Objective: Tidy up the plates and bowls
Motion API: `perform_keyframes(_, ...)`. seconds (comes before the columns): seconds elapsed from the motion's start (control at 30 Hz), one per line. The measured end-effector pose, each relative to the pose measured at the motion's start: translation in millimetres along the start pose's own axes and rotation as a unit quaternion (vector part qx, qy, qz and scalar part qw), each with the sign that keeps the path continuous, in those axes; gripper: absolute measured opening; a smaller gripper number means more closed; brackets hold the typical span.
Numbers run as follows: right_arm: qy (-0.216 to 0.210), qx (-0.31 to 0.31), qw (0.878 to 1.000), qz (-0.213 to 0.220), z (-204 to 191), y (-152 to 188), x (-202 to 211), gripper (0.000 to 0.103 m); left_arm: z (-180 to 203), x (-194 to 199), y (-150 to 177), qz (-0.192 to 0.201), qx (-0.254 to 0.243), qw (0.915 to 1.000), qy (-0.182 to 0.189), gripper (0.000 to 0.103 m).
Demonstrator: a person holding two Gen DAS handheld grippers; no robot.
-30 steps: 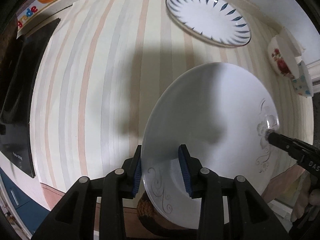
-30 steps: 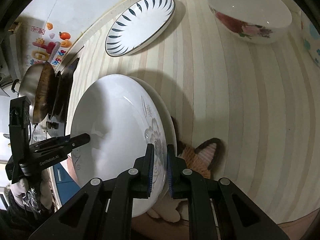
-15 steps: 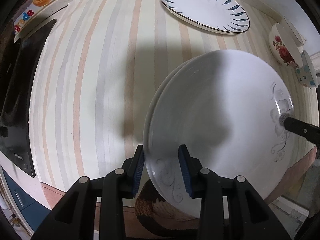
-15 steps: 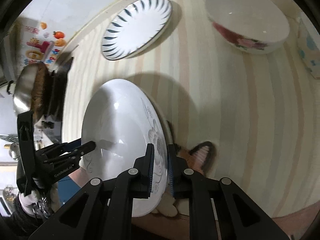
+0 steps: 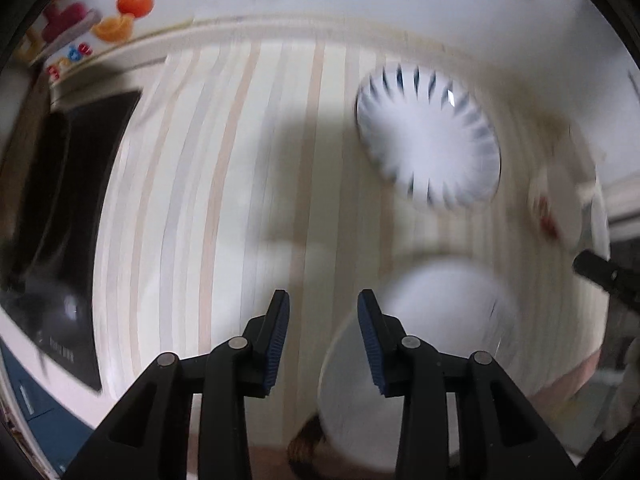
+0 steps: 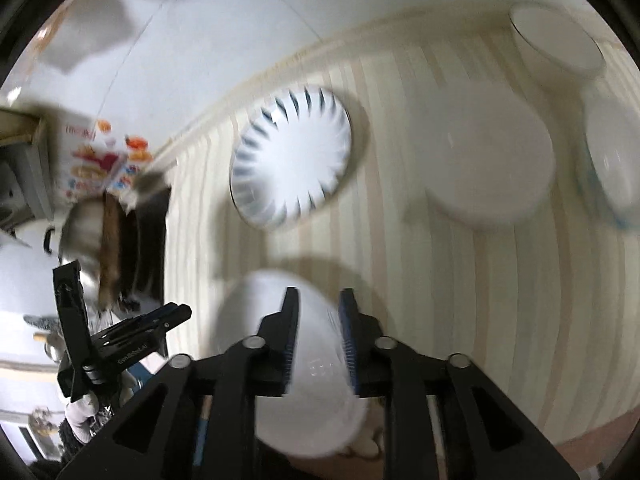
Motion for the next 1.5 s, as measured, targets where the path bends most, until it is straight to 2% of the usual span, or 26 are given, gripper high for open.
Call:
perform_keyframes(0.1,0.018,0.005,1.0,0.009,-10,-45,-12,0.034,-2,-15,-51,0.0,0.004,1.0,0.009,0.034)
perform_keyframes(0.23,0.051,0.001,0.999,-0.002,-11,-98,-44,0.035,-6,-51,-94,-0.023,0.008,0.9994,0.025,0.034)
perform_keyframes(0.43,0.085,0.014,0.996,-0.038,-10,-136,-94,0.035,-14,-93,-118,-0.053,0.007,0.9984,0.022,0.034)
perform_keyframes(0.57,0.088,0.007,0.994,-0.059,-6,-142,-118,0.035,-15,-109,-125,-0.058,0.019,0.9967,0.054,0.034)
perform_keyframes(0.63,0.079,-0.004,0.994,-0.069,-4,-142,-129,0.033,-12,-112,-127,-0.05,0.007,0.997,0.058,0.033)
perform_keyframes(0.73,0.063,-0.013,0.995,-0.075,-3,-139,-140,0.013,-6,-114,-128,-0.049,-0.005,0.9962,0.072,0.023)
perform_keyframes(0.8,0.059,-0.019,0.996,-0.064,-2,-136,-140,0.013,-3,-115,-126,-0.049,-0.011,0.9961,0.073,0.02)
perform_keyframes(1.03,0.059,-0.012,0.996,-0.058,-4,-130,-137,0.012,-3,-109,-117,-0.042,-0.019,0.9969,0.064,0.02)
perform_keyframes(1.13,0.057,-0.007,0.997,-0.055,-7,-128,-127,0.012,9,-104,-112,-0.037,-0.024,0.9972,0.06,0.02)
perform_keyframes(1.5,0.025,0.013,0.999,-0.042,-28,-91,-72,0.012,25,-45,-73,-0.009,-0.033,0.998,0.053,0.02)
Point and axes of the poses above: each gripper's, at about its wrist camera, not at the fingertips, and x roughly against the way its jaws point, z to its right, y to its underside, the point moved 6 cm from there along -x, roughly the way its jaws point, and after that the axes turned 13 degrees about y, right-handed, at the moved point
